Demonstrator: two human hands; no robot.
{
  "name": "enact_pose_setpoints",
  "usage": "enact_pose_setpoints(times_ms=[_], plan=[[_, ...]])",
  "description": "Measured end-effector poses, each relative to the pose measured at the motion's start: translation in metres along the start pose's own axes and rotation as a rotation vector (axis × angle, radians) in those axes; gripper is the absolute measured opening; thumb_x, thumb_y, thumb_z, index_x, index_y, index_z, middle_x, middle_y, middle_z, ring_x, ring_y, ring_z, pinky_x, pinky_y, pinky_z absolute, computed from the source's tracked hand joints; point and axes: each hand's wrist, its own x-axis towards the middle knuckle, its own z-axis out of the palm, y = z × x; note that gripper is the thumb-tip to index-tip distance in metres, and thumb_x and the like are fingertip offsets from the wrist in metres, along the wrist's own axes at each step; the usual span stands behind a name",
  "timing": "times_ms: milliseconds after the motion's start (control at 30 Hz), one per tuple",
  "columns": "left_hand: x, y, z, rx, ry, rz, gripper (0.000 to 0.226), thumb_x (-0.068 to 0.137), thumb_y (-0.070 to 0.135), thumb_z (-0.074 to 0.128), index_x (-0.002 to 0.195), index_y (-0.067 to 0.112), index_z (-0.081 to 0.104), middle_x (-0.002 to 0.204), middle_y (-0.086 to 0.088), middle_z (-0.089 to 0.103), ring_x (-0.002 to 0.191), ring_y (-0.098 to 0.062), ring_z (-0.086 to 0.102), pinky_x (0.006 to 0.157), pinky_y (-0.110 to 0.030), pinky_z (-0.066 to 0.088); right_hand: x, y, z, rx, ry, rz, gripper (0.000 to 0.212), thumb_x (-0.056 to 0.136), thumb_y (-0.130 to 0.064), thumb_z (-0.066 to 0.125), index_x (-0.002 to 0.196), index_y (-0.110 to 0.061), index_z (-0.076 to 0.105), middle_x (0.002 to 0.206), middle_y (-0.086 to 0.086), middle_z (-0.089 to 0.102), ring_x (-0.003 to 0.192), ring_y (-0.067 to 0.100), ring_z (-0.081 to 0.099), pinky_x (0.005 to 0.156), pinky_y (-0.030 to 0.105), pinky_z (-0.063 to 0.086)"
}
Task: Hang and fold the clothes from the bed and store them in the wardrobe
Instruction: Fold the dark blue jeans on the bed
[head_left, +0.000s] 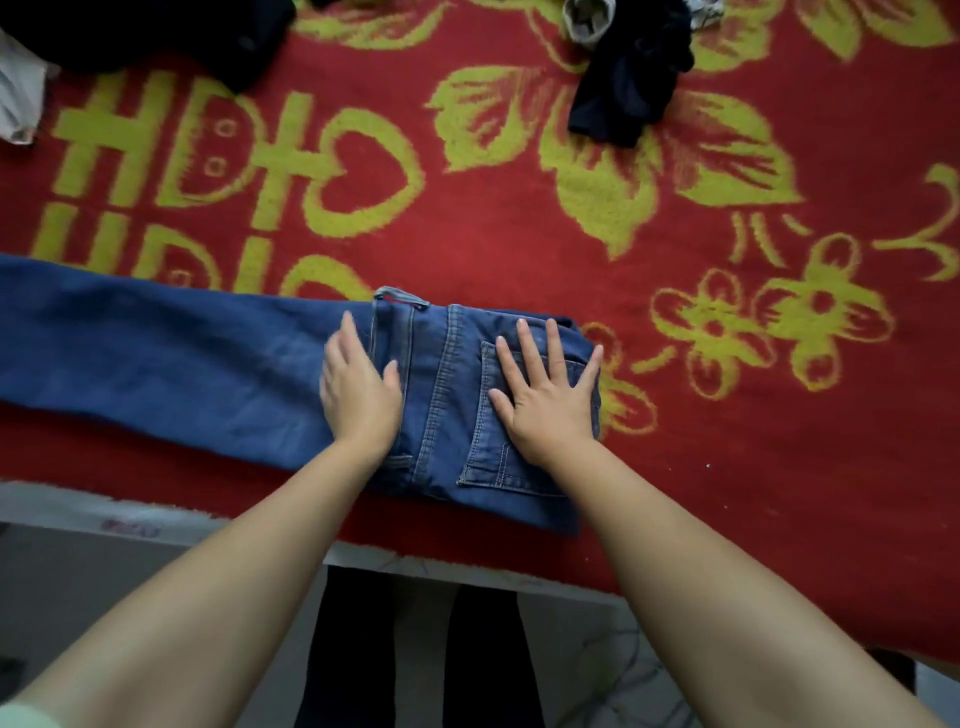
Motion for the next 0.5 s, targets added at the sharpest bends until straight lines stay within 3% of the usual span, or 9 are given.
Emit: enact_pose_setpoints(times_ms=[67,133,200,267,333,400,433,500], plan=[[-0.005,0.005,0.004,0.189,0.08,0.344,0.069,0.094,0.038,0.044,0.152,0.013,0.016,0.158,-0.012,0.016,0.147,-0.028,0.014,0.115,-0.053,0.0,0.005,-0.003,0.005,-0.03,-0.038,0.035,0.062,0.095,-0.06,0.003,0.141,-0.032,-0.028,0.14,-0.006,-0.049,0.127,0.024,-0.051,0.094,0.072,-0.028],[-0.011,0.008,0.016,0.326,0.003,0.551,0.069,0.093,0.048,0.033,0.151,0.02,0.009,0.159,-0.006,0.002,0.147,-0.025,0.002,0.111,-0.059,-0.006,0.008,-0.004,0.002,-0.027,-0.059,0.027,0.063,0.096,-0.06,0.005,0.142,-0.032,-0.027,0.143,-0.006,-0.046,0.131,0.024,-0.047,0.095,0.071,-0.028],[-0.015,-0.001,0.03,0.434,-0.193,0.471,0.069,0.095,0.055,0.027,0.149,0.028,-0.007,0.156,0.001,-0.017,0.146,-0.02,-0.013,0.113,-0.063,-0.005,0.005,0.001,-0.007,0.044,-0.056,-0.032,0.066,0.097,-0.059,0.015,0.148,-0.034,-0.019,0.148,-0.008,-0.039,0.137,0.021,-0.039,0.101,0.068,-0.022],[-0.01,-0.018,0.044,0.461,-0.323,0.314,0.071,0.095,0.06,0.02,0.147,0.03,-0.02,0.152,0.008,-0.031,0.144,-0.016,-0.022,0.112,-0.064,-0.004,-0.005,0.015,-0.016,0.226,0.083,-0.062,0.072,0.096,-0.053,0.037,0.153,-0.032,-0.002,0.157,-0.006,-0.023,0.143,0.018,-0.025,0.11,0.062,-0.012],[-0.004,-0.022,0.05,0.461,-0.382,0.29,0.073,0.094,0.062,0.017,0.145,0.03,-0.024,0.147,0.011,-0.038,0.144,-0.016,-0.025,0.112,-0.064,-0.006,-0.023,0.033,-0.017,0.537,0.237,0.119,0.08,0.09,-0.042,0.057,0.153,-0.025,0.011,0.162,0.001,0.001,0.148,0.019,-0.003,0.116,0.048,0.001],[-0.002,-0.02,0.047,0.457,-0.424,0.306,0.074,0.094,0.063,0.017,0.144,0.03,-0.027,0.146,0.012,-0.04,0.143,-0.016,-0.025,0.11,-0.064,-0.007,-0.043,0.044,-0.017,1.041,0.099,0.368,0.081,0.088,-0.036,0.065,0.152,-0.021,0.017,0.156,0.003,0.025,0.143,0.018,0.024,0.114,0.033,0.021],[-0.002,-0.018,0.043,0.457,-0.428,0.307,0.074,0.094,0.062,0.019,0.145,0.03,-0.026,0.149,0.012,-0.038,0.144,-0.017,-0.024,0.11,-0.065,-0.007,-0.05,0.043,-0.016,1.293,-0.022,0.429,0.07,0.089,-0.033,0.066,0.147,-0.02,0.029,0.149,0.002,0.039,0.135,0.018,0.04,0.108,0.028,0.034],[-0.008,-0.013,0.034,0.435,-0.407,0.311,0.073,0.096,0.058,0.023,0.149,0.028,-0.018,0.155,0.009,-0.029,0.145,-0.016,-0.02,0.11,-0.063,-0.008,-0.056,0.038,-0.016,1.557,-0.141,0.459,0.038,0.09,-0.023,0.065,0.126,-0.022,0.054,0.127,0.001,0.063,0.112,0.016,0.062,0.084,0.02,0.052]])
